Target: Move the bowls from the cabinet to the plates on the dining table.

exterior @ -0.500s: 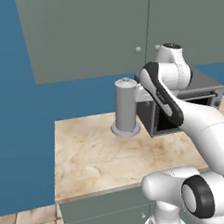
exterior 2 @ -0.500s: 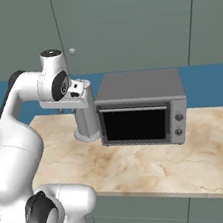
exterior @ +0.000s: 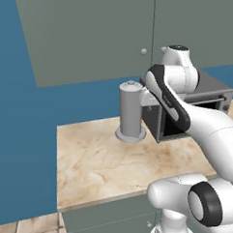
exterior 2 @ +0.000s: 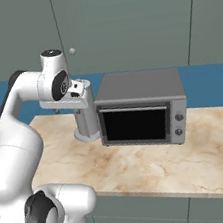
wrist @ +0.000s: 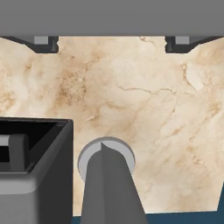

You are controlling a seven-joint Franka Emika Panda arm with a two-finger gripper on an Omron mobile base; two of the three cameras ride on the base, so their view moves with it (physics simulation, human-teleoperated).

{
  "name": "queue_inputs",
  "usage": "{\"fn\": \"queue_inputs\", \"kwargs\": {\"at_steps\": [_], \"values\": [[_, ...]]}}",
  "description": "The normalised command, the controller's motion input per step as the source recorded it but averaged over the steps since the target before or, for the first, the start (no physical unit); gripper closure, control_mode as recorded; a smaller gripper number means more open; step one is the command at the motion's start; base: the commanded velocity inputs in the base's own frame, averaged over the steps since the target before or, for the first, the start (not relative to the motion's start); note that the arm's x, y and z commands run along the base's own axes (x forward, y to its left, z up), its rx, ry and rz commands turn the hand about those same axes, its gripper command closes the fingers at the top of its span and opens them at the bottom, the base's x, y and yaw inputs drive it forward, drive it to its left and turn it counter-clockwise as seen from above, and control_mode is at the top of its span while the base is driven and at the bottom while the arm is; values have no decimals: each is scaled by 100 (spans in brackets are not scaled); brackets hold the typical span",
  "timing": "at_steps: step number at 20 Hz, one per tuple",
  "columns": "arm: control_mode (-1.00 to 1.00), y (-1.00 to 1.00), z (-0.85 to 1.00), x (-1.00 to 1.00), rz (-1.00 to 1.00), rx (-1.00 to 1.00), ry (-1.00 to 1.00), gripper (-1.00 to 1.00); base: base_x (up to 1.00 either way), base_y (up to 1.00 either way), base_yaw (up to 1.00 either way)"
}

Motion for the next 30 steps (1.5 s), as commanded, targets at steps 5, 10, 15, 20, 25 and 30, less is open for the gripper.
{"fn": "queue_inputs", "kwargs": {"at_steps": [5, 10, 15, 20, 25, 30], "values": [[-100, 0, 0, 0, 0, 0, 0, -100, 0, 0, 0], [-100, 0, 0, -9, 0, 0, 0, -100, 0, 0, 0], [-100, 0, 0, -50, 0, 0, -5, -100, 0, 0, 0], [-100, -11, 0, -45, -7, 3, -10, -100, 0, 0, 0], [-100, -5, 0, -38, 0, 6, -9, -100, 0, 0, 0], [-100, 2, 10, -31, 0, 2, -11, -100, 0, 0, 0]]}}
